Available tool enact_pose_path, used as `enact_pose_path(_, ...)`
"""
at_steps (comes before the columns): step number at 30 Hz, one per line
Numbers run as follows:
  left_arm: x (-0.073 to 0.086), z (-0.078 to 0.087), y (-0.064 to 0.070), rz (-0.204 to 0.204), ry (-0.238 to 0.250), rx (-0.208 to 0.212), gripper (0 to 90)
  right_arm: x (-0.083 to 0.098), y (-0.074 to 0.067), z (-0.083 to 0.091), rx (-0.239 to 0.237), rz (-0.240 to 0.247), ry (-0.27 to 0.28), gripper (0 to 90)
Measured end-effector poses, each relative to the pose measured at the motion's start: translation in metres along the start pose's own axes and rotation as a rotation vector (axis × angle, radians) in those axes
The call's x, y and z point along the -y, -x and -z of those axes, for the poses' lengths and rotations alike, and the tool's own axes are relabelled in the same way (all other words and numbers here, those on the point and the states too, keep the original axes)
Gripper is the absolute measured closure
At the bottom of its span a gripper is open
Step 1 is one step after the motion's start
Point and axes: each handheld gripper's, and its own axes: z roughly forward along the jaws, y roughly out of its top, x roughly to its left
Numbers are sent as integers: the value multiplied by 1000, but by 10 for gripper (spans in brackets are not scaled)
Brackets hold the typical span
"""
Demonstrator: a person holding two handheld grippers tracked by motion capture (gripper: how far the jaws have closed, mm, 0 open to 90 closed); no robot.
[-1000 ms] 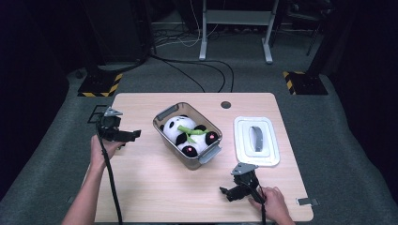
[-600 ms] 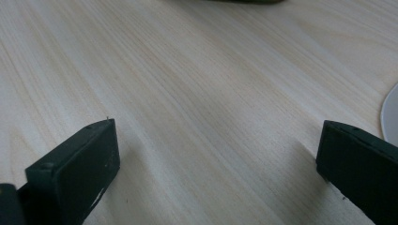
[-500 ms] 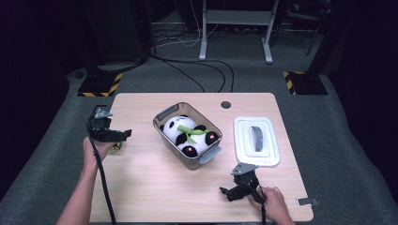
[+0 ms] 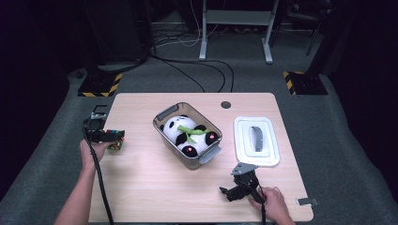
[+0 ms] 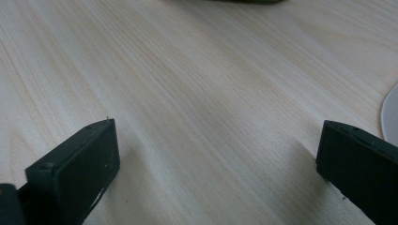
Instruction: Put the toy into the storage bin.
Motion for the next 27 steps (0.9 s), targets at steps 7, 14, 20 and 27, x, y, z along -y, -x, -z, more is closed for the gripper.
enact_pose_path(7,4,-15,-4,1,-22,-25,1,0,0,0,0,0,0,0)
enact_pose_path(14,15,-29,-9,20,-64,-37,9,0,0,0,-1,0,0,0)
enact_pose_path(20,20,-33,-15,36,-68,-26,158,0,0,0,-1,1,1,0)
enact_pose_path(27,28,-36,-13,10,-49,-23,330,0,0,0,-1,0,0,0)
